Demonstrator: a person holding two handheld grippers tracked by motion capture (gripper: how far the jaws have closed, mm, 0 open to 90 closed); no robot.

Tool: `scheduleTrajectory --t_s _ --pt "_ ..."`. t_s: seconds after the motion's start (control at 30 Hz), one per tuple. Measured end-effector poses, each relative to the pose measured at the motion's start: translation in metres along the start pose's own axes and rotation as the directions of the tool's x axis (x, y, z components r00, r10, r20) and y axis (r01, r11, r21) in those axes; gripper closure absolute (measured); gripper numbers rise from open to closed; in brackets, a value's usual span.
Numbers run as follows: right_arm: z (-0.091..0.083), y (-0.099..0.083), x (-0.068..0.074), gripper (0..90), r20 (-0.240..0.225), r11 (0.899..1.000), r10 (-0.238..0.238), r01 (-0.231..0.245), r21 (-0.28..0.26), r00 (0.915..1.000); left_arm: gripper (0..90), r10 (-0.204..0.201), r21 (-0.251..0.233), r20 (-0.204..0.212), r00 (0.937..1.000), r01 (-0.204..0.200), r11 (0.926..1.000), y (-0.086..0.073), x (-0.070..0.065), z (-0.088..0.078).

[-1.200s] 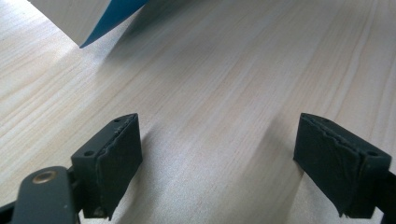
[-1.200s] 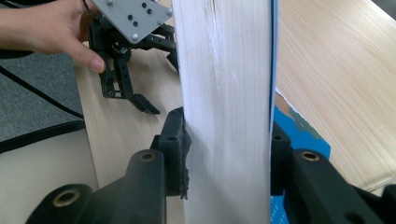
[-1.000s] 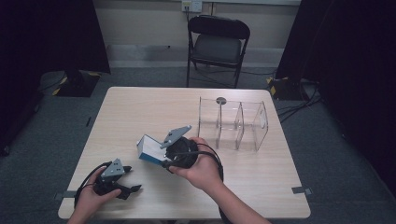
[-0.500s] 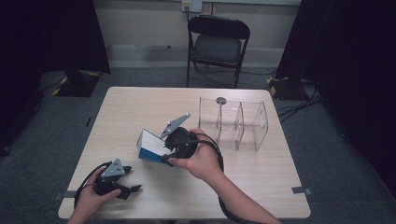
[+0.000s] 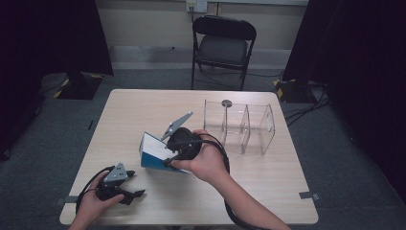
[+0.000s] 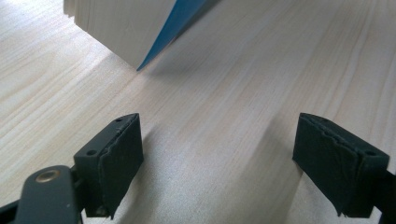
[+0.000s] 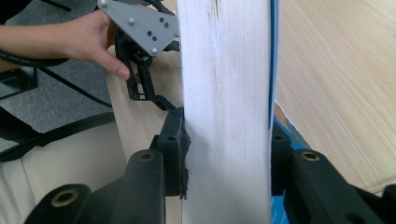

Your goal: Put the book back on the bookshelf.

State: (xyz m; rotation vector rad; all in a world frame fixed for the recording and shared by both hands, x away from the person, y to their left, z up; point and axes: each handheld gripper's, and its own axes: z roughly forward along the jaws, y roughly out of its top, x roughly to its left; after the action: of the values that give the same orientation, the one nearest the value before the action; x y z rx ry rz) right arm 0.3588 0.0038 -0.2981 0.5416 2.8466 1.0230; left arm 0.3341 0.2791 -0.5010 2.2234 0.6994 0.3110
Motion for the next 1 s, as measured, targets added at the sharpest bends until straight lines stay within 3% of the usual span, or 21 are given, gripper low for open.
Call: scheduleTrajectory --t_s 0.23,0.5,0.7,0.87,1.0 --pt "0.003 0.007 -0.006 61.3 0.0 0.999 0.024 -0.024 -0.032 0.9997 15.4 0.002 0.008 0.001 1.0 -0.002 1.0 0.0 0.0 0.0" --pt "0.003 0.006 -0.003 62.0 -0.009 1.0 0.016 -0.016 -0.012 0.9998 15.4 0.002 0.008 0.001 1.0 -0.002 1.0 0.0 0.0 0.0" --pt "-0.006 0.007 0.001 61.9 -0.048 0.999 0.033 -0.032 0.012 0.9983 15.3 0.0 0.0 0.004 1.0 0.0 1.0 0.0 0.0 0.0" --pt "-0.004 0.016 -0.005 60.8 -0.048 0.999 0.045 -0.044 0.011 0.9978 15.4 0.005 -0.004 -0.004 1.0 -0.005 1.0 0.0 0.0 0.0" --pt "-0.001 0.023 -0.009 60.1 -0.049 1.0 0.027 -0.027 0.01 0.9984 15.4 0.007 0.009 0.0 1.0 -0.007 0.9999 0.0 0.0 -0.001"
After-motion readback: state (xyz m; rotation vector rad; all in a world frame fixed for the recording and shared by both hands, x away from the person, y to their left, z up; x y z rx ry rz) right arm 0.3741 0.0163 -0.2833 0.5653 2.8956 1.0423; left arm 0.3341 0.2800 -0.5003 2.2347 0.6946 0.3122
